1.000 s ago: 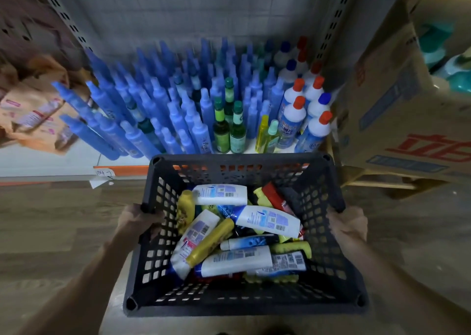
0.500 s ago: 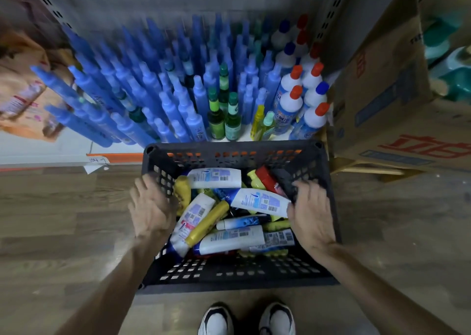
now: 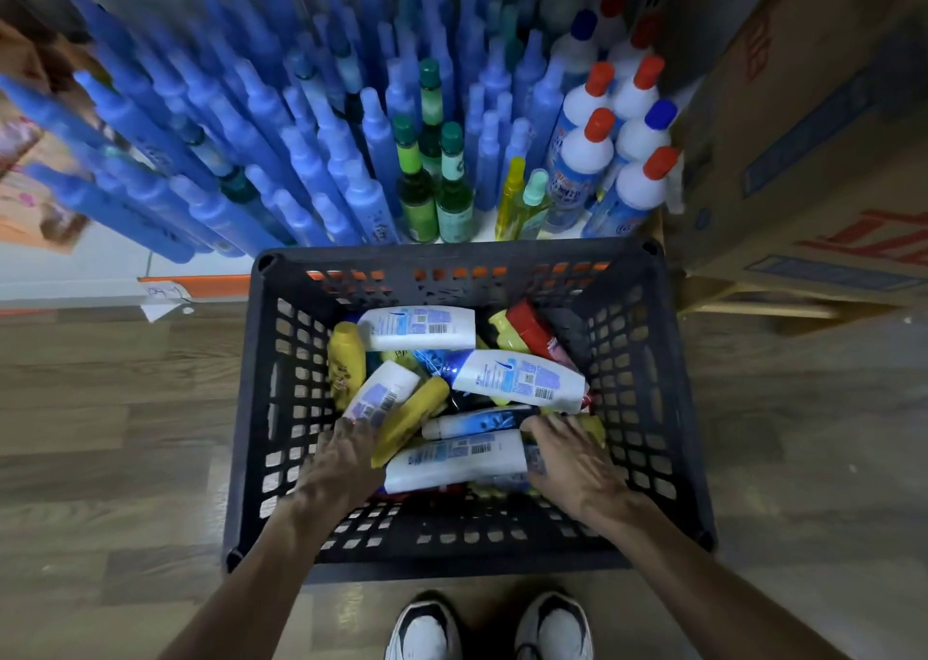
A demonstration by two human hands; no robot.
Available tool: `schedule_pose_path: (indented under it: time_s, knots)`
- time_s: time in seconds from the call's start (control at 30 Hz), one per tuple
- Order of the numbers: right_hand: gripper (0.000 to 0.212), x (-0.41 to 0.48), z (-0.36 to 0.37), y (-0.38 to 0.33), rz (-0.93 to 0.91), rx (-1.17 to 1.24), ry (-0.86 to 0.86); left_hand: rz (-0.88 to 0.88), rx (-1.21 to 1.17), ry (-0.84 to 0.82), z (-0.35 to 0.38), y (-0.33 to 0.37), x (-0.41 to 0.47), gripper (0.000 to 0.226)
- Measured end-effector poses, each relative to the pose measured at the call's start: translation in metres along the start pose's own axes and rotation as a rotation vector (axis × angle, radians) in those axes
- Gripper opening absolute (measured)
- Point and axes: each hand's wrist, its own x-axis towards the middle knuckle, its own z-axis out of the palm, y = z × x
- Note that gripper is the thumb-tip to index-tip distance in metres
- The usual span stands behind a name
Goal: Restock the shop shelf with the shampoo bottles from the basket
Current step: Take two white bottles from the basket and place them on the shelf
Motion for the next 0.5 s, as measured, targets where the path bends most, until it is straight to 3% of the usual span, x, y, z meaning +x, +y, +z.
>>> schedule_pose_path:
  time_s: [0.1, 0.2, 0.3, 0.37, 0.43, 0.5]
  knots:
    - [0.050, 0.007, 0.004, 0.000, 0.020, 0.032, 0.023, 0.020, 0.069, 0.117, 0.001, 0.002, 0.008, 0.068]
    - [0.051, 0.014, 0.005, 0.002, 0.024, 0.026, 0.042, 0.156, 0.196, 0.260, -0.007, 0.016, 0.010, 0.059]
    - [0.050, 0.019, 0.005, 0.006, 0.022, 0.015, 0.062, 0.296, 0.348, 0.168, 0.004, 0.028, 0.000, 0.055]
    - [0.050, 0.024, 0.006, 0.008, 0.016, 0.001, 0.076, 0.367, 0.471, 0.067, 0.021, 0.027, -0.001, 0.076]
    - [0.054, 0.031, 0.006, 0.008, 0.021, -0.016, 0.087, 0.354, 0.522, 0.106, 0.033, 0.031, 0.001, 0.085]
    - [0.063, 0.041, 0.008, 0.011, 0.049, -0.063, 0.136, 0.278, 0.502, 0.057, 0.037, 0.039, 0.004, 0.079]
